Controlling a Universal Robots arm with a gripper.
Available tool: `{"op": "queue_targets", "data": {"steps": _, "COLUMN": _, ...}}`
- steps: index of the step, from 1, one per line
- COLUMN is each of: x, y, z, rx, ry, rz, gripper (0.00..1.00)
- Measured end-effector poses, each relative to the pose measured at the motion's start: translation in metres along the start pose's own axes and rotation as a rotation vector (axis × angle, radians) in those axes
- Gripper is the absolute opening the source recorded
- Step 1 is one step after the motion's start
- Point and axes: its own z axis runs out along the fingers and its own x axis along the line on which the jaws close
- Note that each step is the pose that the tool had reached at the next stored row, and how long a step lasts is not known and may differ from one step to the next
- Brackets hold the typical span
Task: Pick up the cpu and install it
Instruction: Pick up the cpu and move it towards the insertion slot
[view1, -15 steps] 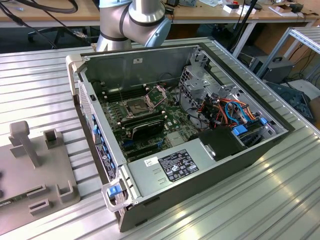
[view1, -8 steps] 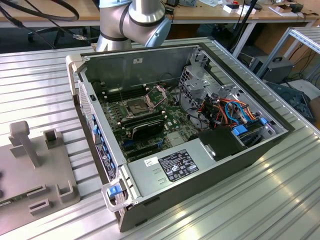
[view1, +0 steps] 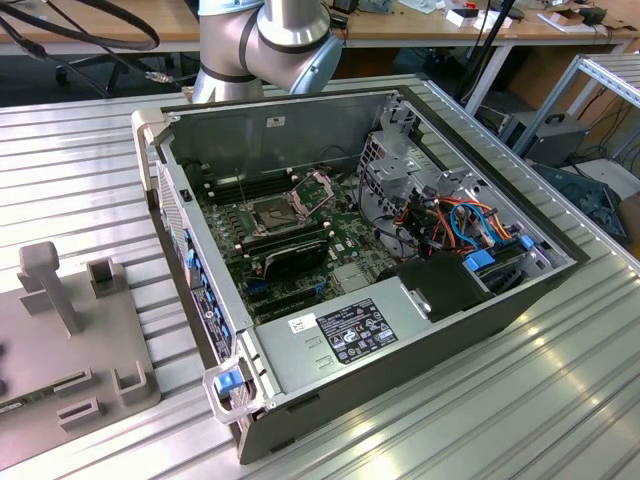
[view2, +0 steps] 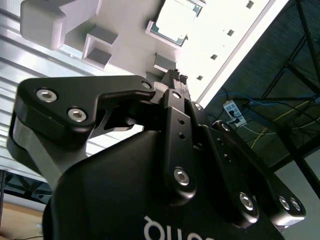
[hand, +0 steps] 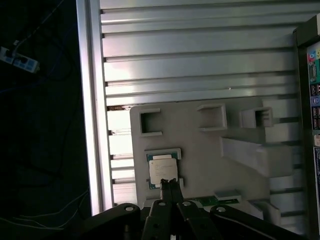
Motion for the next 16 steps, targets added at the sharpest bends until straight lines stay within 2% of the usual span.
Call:
{"op": "queue_targets", "data": {"steps": 13, "x": 0.0, "y": -0.0001, "z": 0.0002, "rx": 0.0006, "ry": -0.0001, "rz": 0.0, "gripper": 0.11}}
{"op": "queue_targets", "data": {"steps": 16, "x": 0.0, "y": -0.0002, "z": 0.0028, "rx": 0.0005, "ry": -0.0002, "rz": 0.0, "gripper": 0.11}}
